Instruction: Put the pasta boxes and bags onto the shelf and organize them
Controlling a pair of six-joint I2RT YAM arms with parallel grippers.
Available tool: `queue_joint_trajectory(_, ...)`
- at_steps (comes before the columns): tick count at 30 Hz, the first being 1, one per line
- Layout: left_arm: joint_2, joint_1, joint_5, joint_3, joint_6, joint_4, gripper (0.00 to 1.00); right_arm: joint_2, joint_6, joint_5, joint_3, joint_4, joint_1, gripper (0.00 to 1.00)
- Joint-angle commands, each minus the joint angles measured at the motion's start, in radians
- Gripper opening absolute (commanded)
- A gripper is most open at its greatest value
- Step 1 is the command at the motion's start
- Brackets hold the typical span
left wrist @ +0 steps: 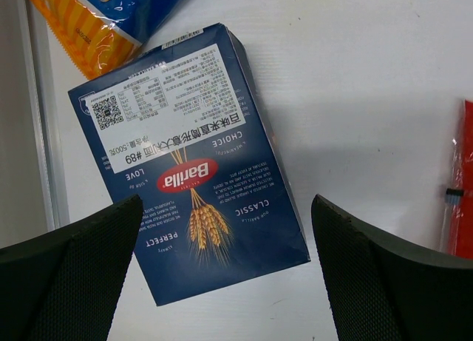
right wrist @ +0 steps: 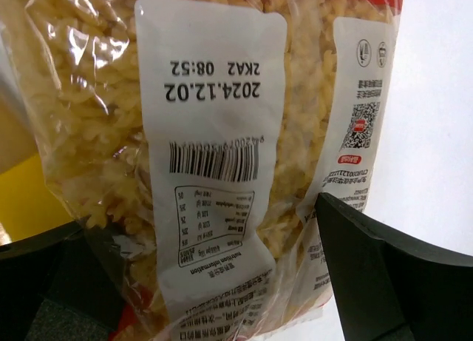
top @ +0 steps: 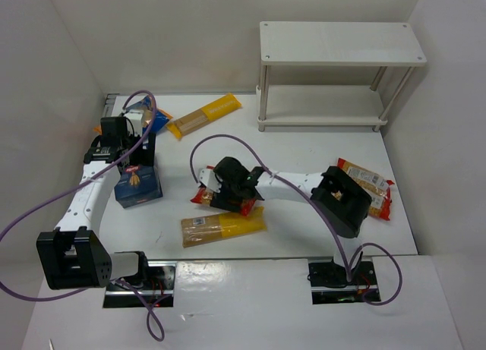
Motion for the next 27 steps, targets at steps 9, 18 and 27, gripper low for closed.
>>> queue_joint_trajectory(9,-0.016,-0.005,0.018,-0.006,0.014,0.028,1.0,0.14,-0.036,-0.119,0.069,-0.043,-0.105,0.79)
queue_joint_trajectory(18,-0.016,-0.005,0.018,-0.006,0.014,0.028,1.0,0.142,-0.024,-0.275,0.155,-0.155,-0.194,0.0)
queue_joint_trajectory(27,-0.016,-0.005,0.018,-0.006,0.014,0.028,1.0,-0.082,0.139,-0.55,0.21,-0.179,-0.412,0.0)
